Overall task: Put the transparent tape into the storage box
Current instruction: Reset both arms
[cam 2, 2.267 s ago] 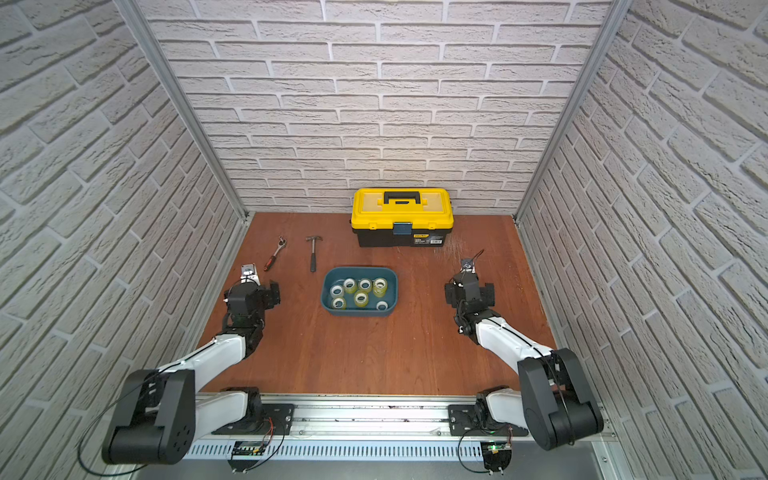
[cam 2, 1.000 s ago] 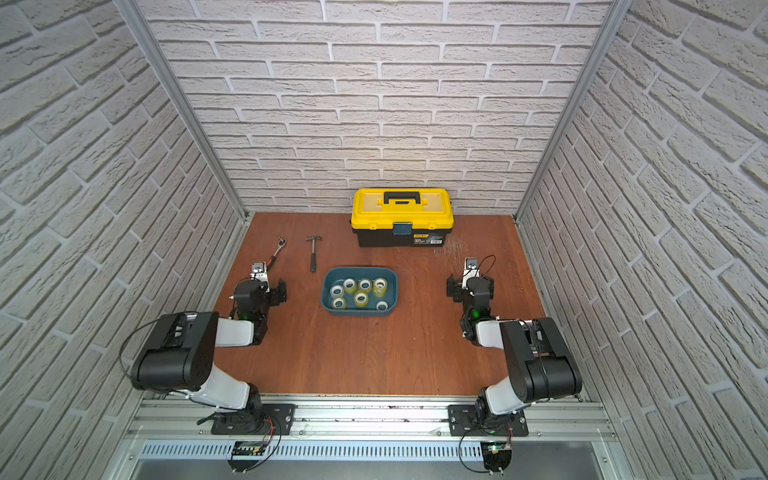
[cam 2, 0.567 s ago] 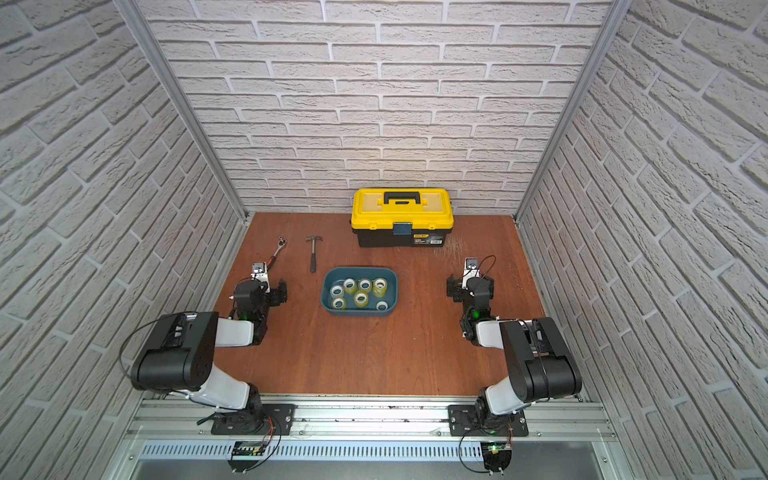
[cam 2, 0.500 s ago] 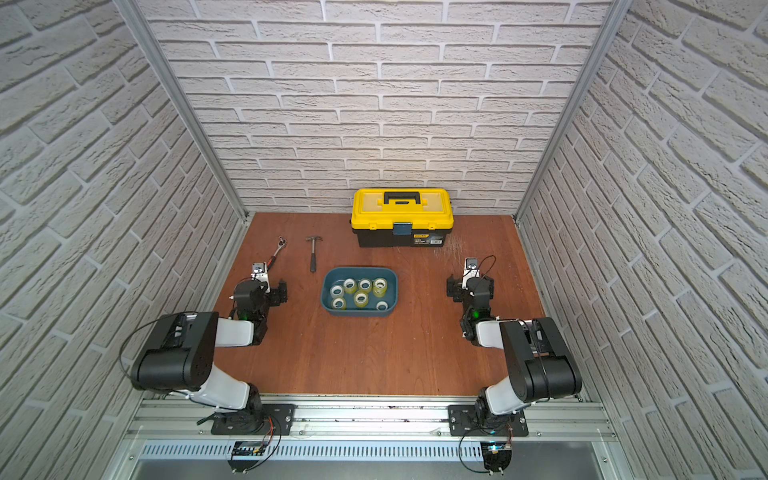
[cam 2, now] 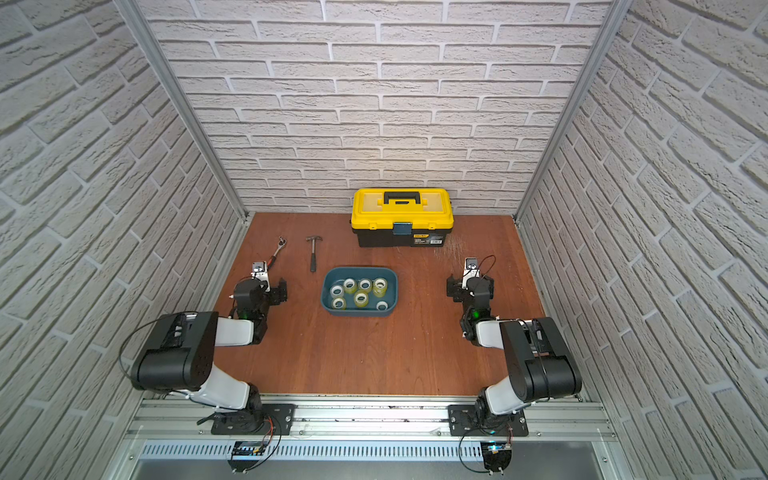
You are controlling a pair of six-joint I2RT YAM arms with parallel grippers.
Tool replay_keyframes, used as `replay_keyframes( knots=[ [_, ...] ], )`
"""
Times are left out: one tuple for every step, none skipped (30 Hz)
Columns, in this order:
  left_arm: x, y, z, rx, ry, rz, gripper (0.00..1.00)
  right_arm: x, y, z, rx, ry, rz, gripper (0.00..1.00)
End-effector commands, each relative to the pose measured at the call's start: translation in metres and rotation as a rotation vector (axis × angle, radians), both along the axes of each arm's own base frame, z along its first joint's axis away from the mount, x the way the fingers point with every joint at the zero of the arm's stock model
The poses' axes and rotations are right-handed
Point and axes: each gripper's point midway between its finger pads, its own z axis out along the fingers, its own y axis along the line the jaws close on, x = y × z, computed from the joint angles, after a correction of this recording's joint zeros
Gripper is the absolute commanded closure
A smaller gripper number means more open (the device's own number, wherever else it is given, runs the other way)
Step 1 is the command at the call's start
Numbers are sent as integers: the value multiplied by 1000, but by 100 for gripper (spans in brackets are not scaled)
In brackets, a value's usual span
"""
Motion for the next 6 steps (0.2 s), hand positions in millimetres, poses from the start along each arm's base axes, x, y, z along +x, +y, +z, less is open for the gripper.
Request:
replay_keyframes(
  knots=[
    [7, 2, 10, -18, -35, -2, 2, 2, 1, 8, 8, -42, 3, 1],
    [6, 2, 10, -18, -33, -1, 2, 2, 1, 8, 7, -42, 4, 1],
    [7, 2, 10, -18, -36, -1, 2, 2, 1, 8, 7, -42, 4, 1],
    [6, 2, 10, -17, -35, -1, 2, 2, 1, 8, 8, -43, 4, 1],
    [6, 2, 10, -18, -37, -2, 2, 2, 1, 7, 7, -42, 4, 1],
    [6, 2, 10, -18, -37, -1, 2, 2, 1, 8, 7, -42, 4, 1]
  ],
)
